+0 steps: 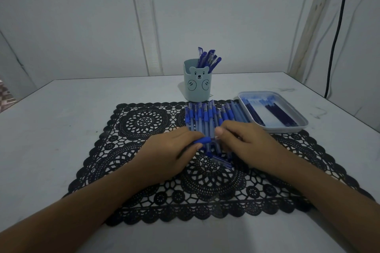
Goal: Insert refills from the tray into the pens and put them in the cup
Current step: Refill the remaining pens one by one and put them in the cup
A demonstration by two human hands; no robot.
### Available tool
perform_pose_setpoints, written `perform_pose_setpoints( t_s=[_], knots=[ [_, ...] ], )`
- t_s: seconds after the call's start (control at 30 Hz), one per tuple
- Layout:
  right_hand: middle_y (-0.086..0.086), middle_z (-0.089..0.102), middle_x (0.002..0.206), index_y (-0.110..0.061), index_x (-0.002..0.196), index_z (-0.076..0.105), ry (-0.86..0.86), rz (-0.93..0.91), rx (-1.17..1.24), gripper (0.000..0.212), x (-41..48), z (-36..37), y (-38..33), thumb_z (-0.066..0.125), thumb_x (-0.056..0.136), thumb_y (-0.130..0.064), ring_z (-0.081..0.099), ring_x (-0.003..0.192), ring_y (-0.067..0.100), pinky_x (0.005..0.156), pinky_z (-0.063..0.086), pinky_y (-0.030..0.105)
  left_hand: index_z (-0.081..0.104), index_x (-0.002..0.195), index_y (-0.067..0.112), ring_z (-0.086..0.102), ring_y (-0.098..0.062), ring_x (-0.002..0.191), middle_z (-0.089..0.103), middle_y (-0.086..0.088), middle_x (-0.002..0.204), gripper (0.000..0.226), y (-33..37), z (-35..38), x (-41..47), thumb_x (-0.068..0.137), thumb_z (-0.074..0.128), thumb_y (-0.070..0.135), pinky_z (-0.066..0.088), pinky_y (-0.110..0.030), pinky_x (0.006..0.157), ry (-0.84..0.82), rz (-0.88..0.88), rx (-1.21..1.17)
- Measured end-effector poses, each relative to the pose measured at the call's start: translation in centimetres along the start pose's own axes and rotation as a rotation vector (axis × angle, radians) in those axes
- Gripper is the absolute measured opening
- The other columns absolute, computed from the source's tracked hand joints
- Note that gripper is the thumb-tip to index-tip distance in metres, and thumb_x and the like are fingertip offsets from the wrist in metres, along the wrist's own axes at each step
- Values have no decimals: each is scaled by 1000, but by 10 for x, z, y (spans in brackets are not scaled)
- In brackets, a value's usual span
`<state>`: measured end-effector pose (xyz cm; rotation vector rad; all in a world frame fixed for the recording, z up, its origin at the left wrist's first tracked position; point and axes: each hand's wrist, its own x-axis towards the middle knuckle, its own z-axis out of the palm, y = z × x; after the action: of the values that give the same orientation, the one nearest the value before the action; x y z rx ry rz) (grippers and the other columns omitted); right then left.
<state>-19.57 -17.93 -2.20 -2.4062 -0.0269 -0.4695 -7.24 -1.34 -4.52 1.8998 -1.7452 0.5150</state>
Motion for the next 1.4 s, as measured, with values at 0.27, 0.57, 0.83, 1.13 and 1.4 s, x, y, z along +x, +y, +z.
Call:
perform_pose_setpoints(
  t_s=[0.27, 0.57, 0.83, 1.13, 1.4],
  knots=[
    [-7, 57, 61, -36, 73, 49, -12, -82, -86, 19, 1, 2, 2, 54, 90, -28, 53, 61, 10, 53, 40, 19, 61, 109, 13, 55, -9, 69, 61, 4, 84, 31, 0, -2, 0, 95, 40, 31, 50, -30, 57, -16, -21, 4],
    [-9, 57, 69, -34, 81, 50, -55, -1, -217, 39, 0, -3, 5, 42, 68, -70, 52, 63, 3, 55, 42, 21, 60, 107, 19, 50, -2, 69, 57, 11, 82, 29, -1, -1, 0, 91, 42, 35, 42, -16, 62, -9, -138, 18],
    [-17, 45, 88, -30, 89, 56, -221, -95, -396, 23, -5, -1, 1, 56, 80, -51, 45, 78, -1, 70, 38, 18, 58, 110, 24, 47, 10, 77, 46, 27, 79, 29, -2, -1, 2, 87, 44, 36, 35, -7, 63, -15, -301, -32],
    [-6, 62, 75, -26, 83, 59, 61, 167, -14, 7, 1, -18, 4, 56, 86, -31, 54, 62, 0, 63, 46, 14, 58, 109, 24, 49, 4, 80, 56, 17, 84, 37, -2, -2, 1, 88, 36, 44, 37, -6, 68, -6, -279, -54],
    [2, 55, 62, -29, 81, 67, 111, 164, 189, 8, 2, -16, 1, 61, 82, -34, 43, 51, 4, 52, 37, 14, 58, 109, 23, 49, -1, 76, 58, 13, 86, 36, -1, -1, 0, 89, 36, 42, 42, -16, 68, -16, -202, -10]
  ],
)
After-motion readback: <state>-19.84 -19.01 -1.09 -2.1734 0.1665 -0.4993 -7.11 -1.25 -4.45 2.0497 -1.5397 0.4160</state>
